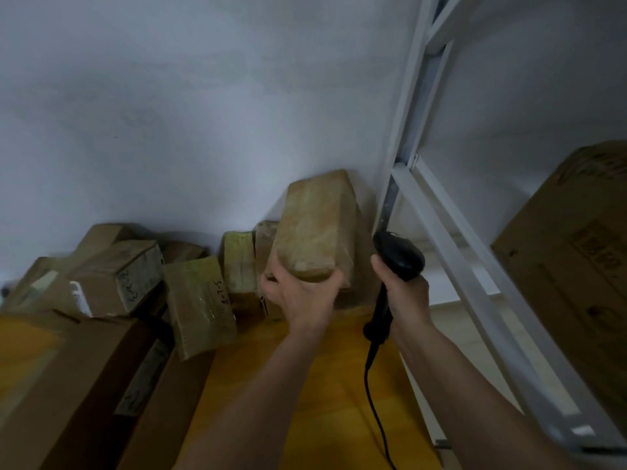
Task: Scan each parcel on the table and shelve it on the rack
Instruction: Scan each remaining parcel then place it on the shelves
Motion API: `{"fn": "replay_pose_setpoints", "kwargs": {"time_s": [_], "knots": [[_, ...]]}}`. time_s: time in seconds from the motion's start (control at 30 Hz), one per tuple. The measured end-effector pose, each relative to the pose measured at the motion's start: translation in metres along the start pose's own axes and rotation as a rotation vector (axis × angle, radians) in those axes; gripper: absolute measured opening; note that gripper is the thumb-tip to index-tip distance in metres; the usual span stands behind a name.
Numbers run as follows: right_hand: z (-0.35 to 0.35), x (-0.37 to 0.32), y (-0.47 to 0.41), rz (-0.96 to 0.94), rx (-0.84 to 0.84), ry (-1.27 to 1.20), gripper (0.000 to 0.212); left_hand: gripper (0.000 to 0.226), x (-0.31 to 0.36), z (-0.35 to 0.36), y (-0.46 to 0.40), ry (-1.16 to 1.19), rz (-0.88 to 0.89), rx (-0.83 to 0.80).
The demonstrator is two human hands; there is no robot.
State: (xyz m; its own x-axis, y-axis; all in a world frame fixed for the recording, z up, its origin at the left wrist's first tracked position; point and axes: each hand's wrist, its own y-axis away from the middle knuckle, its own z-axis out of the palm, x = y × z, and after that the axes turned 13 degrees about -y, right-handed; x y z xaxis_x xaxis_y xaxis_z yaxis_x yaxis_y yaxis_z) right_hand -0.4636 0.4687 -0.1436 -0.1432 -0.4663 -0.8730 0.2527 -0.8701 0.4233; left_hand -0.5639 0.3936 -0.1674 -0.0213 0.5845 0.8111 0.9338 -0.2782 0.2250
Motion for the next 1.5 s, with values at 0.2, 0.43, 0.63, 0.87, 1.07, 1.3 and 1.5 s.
{"fn": "replay_pose_setpoints", "kwargs": {"time_s": [0.2, 0.43, 0.63, 0.87, 1.07, 1.3, 1.5], "knots": [[0.005, -0.001, 0.006, 0.047, -0.018, -0.061, 0.050, 0.083, 0.002, -0.042, 0.002, 0.543, -0.287, -0.167], [0.016, 0.010, 0.018, 0.056, -0.057, -0.054, 0.054, 0.105, -0.013, -0.065, 0.017, 1.131, -0.522, -0.348], [0.013, 0.011, 0.024, 0.067, -0.060, -0.085, 0.053, 0.096, -0.022, -0.062, 0.036, 1.199, -0.491, -0.562], [-0.005, 0.011, 0.022, 0.084, -0.022, -0.030, 0.050, 0.087, -0.019, -0.040, 0.052, 1.038, -0.523, -0.576], [-0.009, 0.010, 0.023, 0.125, -0.048, -0.061, 0.054, 0.084, -0.016, -0.044, 0.052, 0.309, -0.372, -0.450], [-0.011, 0.004, 0.025, 0.097, -0.046, -0.035, 0.047, 0.095, 0.033, -0.035, 0.041, -0.587, 0.337, -0.148], [-0.017, -0.001, 0.027, 0.086, -0.091, -0.015, 0.029, 0.113, 0.054, -0.013, 0.029, -0.837, 0.315, -0.202]]}}
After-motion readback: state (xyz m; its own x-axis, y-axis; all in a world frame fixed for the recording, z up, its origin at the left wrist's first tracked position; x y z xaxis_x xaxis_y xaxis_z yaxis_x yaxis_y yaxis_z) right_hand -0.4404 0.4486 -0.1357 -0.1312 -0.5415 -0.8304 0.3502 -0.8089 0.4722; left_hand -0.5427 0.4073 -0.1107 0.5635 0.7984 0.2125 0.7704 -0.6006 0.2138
